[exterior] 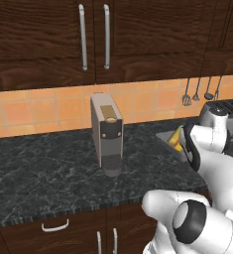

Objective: Take the meat container that has the shrimp and place it on the second highest rack of the freezer. Then take the vegetable container that has the corn and cucumber and place it on the highest rack of the freezer.

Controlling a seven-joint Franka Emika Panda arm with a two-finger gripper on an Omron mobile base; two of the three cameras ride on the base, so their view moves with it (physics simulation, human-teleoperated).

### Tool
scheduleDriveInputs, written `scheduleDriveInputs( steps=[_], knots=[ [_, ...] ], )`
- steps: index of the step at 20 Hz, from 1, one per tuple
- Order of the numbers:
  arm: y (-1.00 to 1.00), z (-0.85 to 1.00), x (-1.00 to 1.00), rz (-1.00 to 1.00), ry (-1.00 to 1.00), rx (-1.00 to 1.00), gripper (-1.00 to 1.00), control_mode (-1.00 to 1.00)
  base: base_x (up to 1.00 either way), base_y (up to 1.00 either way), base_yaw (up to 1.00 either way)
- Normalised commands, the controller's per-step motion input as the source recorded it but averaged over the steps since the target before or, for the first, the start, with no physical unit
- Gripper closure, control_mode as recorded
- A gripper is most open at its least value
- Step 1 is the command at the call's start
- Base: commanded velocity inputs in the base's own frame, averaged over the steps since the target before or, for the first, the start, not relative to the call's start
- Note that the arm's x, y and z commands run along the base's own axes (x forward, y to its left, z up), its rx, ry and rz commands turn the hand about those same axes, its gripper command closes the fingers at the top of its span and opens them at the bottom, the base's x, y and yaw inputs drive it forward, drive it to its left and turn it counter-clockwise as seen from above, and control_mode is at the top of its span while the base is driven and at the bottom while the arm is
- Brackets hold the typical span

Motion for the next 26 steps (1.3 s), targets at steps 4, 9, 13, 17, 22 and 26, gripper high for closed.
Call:
scheduleDriveInputs(
  steps=[4, 9, 13, 17, 22, 26],
  knots=[
    [0.49, 0.64, -0.46, -0.14, -0.19, 0.02, 1.00, -1.00, 0.00, 0.00, 0.00],
    [0.66, 0.62, -0.56, -0.08, -0.17, 0.01, 1.00, -1.00, 0.00, 0.00, 0.00],
    [0.22, 0.87, -0.58, 0.00, -0.05, 0.06, 1.00, -1.00, 0.00, 0.00, 0.00],
    [0.37, 0.83, -0.43, 0.00, 0.01, 0.04, 1.00, -1.00, 0.00, 0.00, 0.00],
    [0.36, 0.54, -0.55, 0.00, 0.08, 0.01, 1.00, -1.00, 0.00, 0.00, 0.00],
    [0.39, 0.44, -0.41, -0.05, 0.09, 0.00, 1.00, -1.00, 0.00, 0.00, 0.00]
  ],
)
